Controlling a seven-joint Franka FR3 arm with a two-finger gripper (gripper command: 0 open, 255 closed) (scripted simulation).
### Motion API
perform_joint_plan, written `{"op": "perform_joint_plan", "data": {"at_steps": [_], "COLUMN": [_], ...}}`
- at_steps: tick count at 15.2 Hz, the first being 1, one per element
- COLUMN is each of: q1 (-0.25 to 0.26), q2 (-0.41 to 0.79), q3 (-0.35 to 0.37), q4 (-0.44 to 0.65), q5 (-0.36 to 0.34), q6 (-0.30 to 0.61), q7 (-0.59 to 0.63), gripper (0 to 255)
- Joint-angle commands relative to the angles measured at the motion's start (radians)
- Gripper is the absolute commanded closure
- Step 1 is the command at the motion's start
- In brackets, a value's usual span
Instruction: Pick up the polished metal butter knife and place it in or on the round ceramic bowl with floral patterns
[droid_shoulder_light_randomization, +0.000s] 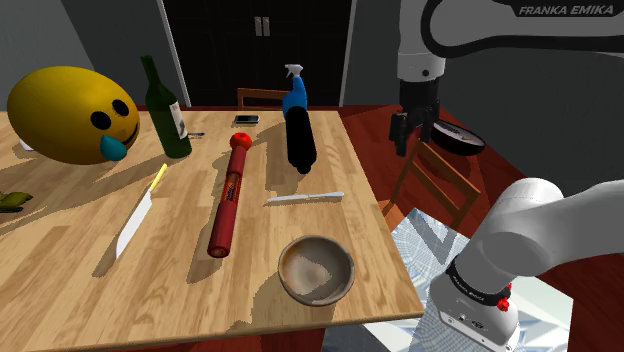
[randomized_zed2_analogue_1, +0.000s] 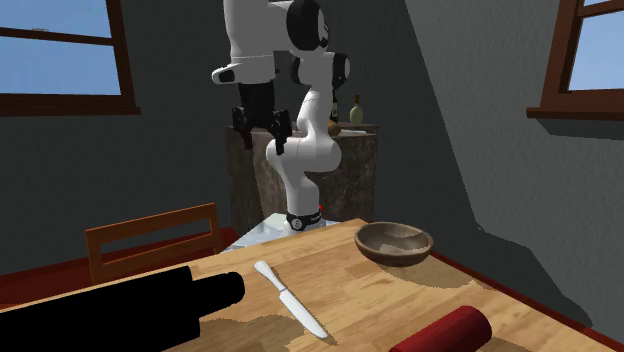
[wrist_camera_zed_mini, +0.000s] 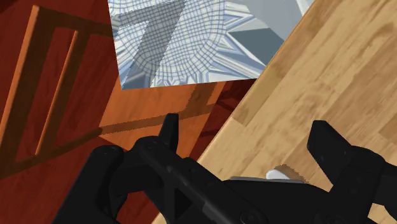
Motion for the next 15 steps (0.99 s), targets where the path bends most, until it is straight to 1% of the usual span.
{"op": "perform_joint_plan", "data": {"at_steps": [1,8,15], "q1": [0.0,0.081,0.153], "q2": [0.0,0.246,0.491], "q3": [0.0,-0.015,-0.001], "q4": [0.0,0.04,0.127], "q5": [0.0,-0.027,-0.036], "q6": [0.0,0.208,0.374], "q7": [0.0,-0.206,-0.395], "gripper": [0,0,0]}}
